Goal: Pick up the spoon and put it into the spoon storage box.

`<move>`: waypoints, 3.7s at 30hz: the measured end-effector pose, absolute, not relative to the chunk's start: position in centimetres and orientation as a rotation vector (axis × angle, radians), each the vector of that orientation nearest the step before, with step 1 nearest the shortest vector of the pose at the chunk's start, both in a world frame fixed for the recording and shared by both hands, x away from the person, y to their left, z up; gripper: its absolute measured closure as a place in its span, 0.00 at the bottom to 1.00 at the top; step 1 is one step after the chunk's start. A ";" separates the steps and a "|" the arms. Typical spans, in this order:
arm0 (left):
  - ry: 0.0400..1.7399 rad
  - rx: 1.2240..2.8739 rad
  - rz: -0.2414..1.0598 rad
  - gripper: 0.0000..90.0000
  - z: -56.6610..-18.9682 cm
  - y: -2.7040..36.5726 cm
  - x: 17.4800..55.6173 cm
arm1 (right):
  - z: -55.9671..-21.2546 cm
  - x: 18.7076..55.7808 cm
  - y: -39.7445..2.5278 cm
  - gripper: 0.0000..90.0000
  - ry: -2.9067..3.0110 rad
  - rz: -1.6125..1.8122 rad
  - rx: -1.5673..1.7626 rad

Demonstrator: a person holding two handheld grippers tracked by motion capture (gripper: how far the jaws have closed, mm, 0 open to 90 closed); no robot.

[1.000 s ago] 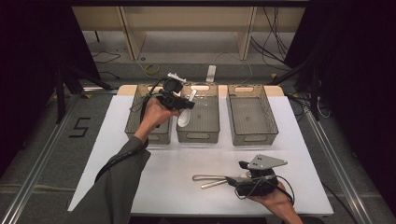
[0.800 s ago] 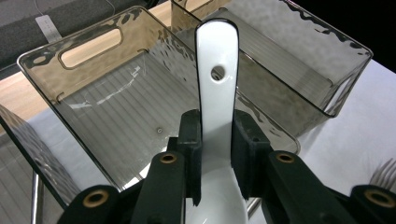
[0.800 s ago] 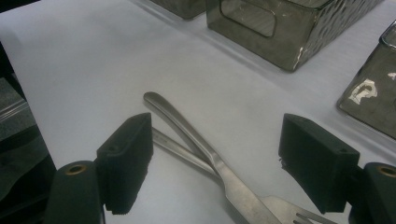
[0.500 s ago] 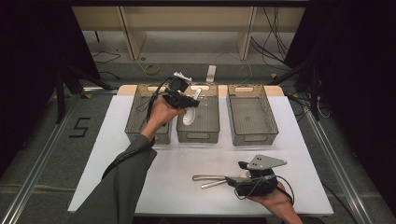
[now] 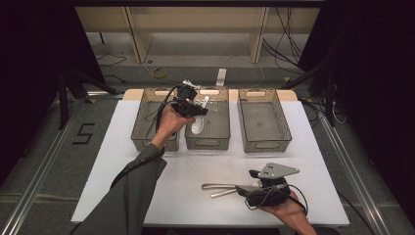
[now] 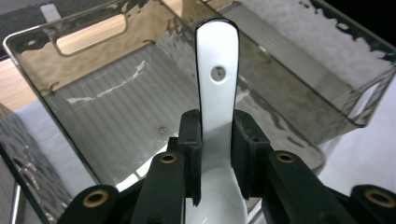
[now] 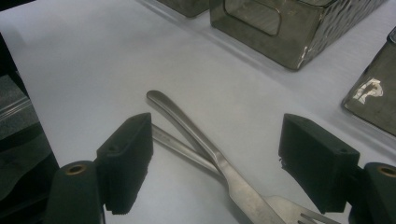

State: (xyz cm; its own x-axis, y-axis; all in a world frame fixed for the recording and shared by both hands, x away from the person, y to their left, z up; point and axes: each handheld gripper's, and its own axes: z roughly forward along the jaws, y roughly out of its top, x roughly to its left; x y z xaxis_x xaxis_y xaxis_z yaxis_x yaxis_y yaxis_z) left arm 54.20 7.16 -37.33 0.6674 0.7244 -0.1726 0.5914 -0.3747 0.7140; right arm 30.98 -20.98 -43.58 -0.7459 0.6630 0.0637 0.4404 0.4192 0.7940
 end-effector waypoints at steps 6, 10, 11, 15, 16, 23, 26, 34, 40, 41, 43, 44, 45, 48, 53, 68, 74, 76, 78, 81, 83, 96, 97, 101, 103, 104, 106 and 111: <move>1.033 2.093 0.212 0.83 -38.0 7.2 54.2 | -43.6 31.0 -21.0 0.30 2.417 1.234 0.963; 1.043 2.098 0.214 0.82 -38.3 7.2 54.2 | -43.6 31.0 -21.0 0.30 2.418 1.236 0.963; 1.048 2.099 0.211 0.82 -38.5 7.2 54.2 | -43.6 31.0 -21.0 0.30 2.418 1.236 0.963; 1.065 2.114 0.203 0.82 -39.0 7.1 54.3 | -43.6 31.0 -20.9 0.30 2.420 1.236 0.959; 1.068 2.124 0.204 0.82 -39.2 7.0 54.3 | -43.6 31.0 -20.9 0.30 2.421 1.236 0.959; 1.125 2.124 0.213 0.64 -38.9 6.7 54.4 | -43.6 31.0 -20.9 0.30 2.425 1.234 0.968; 1.148 2.102 0.207 0.58 -38.3 6.8 54.2 | -43.6 31.0 -20.9 0.30 2.428 1.239 0.957; 1.134 2.079 0.169 0.42 -37.6 7.4 53.2 | -43.6 31.0 -20.9 0.30 2.429 1.242 0.956; 1.067 2.071 0.149 0.34 -37.3 8.6 50.4 | -43.6 31.0 -20.9 0.30 2.433 1.238 0.956; 1.056 2.071 0.148 0.33 -37.3 8.8 49.8 | -43.6 31.0 -21.0 0.30 2.432 1.236 0.962; 1.033 2.074 0.146 0.32 -37.6 9.3 48.6 | -43.6 31.1 -21.0 0.30 2.437 1.233 0.966; 1.015 2.075 0.139 0.31 -37.7 9.5 48.1 | -43.6 31.1 -21.0 0.30 2.440 1.234 0.969; 1.009 2.067 0.124 0.31 -37.8 9.7 47.5 | -43.6 31.1 -20.9 0.30 2.441 1.235 0.964; 0.986 2.054 0.130 0.29 -38.1 10.3 46.2 | -43.6 31.2 -20.8 0.30 2.450 1.231 0.952; 0.970 2.022 0.147 0.28 -38.8 11.2 45.0 | -43.7 31.3 -20.7 0.30 2.458 1.219 0.956; 0.932 1.958 0.181 0.23 -40.3 13.2 41.8 | -43.4 32.6 -19.8 0.31 2.513 1.141 0.901; 0.953 1.951 0.203 0.23 -41.4 14.3 40.7 | -43.3 33.6 -19.4 0.32 2.532 1.093 0.883; 0.960 1.938 0.214 0.23 -41.5 14.8 40.3 | -43.2 33.9 -19.3 0.32 2.540 1.083 0.879; 0.968 1.927 0.238 0.22 -41.5 15.3 39.9 | -43.2 34.2 -19.1 0.32 2.546 1.079 0.876; 0.964 1.931 0.254 0.21 -41.6 15.7 39.5 | -43.3 34.5 -18.9 0.32 2.562 1.063 0.870; 0.960 1.934 0.241 0.21 -41.7 15.9 39.3 | -43.3 34.7 -18.7 0.32 2.570 1.054 0.869; 0.984 1.939 0.274 0.19 -42.2 16.8 38.2 | -43.7 35.7 -18.1 0.32 2.631 0.962 0.847; 0.986 1.940 0.275 0.19 -42.2 16.9 38.1 | -43.7 35.8 -18.0 0.32 2.635 0.956 0.843; 0.996 1.924 0.265 0.19 -42.3 17.2 37.8 | -43.6 36.3 -17.8 0.33 2.652 0.942 0.837; 1.004 1.905 0.265 0.18 -42.2 17.3 37.7 | -43.6 36.6 -17.7 0.33 2.667 0.941 0.835; 0.999 1.903 0.272 0.18 -42.1 17.3 37.7 | -43.6 36.7 -17.6 0.33 2.675 0.938 0.836; 0.993 1.905 0.289 0.18 -42.0 17.4 37.5 | -43.7 37.1 -17.4 0.33 2.687 0.936 0.839; 0.983 1.917 0.300 0.18 -42.0 17.4 37.4 | -43.7 37.5 -16.9 0.33 2.721 0.908 0.826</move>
State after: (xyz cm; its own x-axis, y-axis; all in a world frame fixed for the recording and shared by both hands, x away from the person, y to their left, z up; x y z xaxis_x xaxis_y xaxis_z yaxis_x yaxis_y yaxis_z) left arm 37.38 17.38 -42.03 0.6496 0.7383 -0.1815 0.5112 -0.2475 0.8230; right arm 37.51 -16.93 -43.74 -0.8356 0.5488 0.0246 0.4537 0.6640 0.5943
